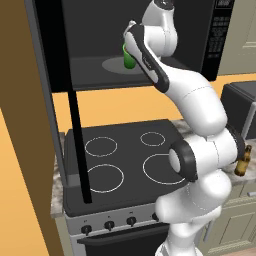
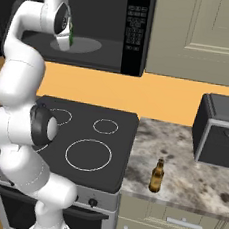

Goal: Place the microwavable item in the microwave. Then, close the microwave door and press the start button.

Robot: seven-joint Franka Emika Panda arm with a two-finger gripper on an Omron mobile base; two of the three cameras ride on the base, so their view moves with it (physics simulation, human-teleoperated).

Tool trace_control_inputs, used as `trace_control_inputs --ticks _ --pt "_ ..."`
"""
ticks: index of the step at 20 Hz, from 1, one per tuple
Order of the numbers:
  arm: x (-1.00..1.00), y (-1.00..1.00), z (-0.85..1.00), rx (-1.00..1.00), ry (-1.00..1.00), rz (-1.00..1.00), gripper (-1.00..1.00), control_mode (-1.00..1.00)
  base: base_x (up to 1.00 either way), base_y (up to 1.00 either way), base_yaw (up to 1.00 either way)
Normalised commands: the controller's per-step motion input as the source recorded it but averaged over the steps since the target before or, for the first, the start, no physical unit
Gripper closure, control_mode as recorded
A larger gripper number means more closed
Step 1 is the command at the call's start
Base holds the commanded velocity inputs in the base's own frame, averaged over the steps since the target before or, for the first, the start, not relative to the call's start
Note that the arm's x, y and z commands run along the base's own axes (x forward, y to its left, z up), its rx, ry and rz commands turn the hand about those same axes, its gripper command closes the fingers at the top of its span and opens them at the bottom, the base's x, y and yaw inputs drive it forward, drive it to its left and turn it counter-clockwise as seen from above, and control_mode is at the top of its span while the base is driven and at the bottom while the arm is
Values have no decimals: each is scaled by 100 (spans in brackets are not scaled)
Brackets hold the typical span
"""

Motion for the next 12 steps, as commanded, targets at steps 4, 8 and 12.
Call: trace_control_inputs --ticks 4,8,12 --pt "47 -14 -23 0 1 0 100 -100 0 0 0" --pt "23 -9 -21 0 9 0 100 -100 0 0 0" --pt "0 -4 -25 0 9 0 -100 -100 0 0 0"
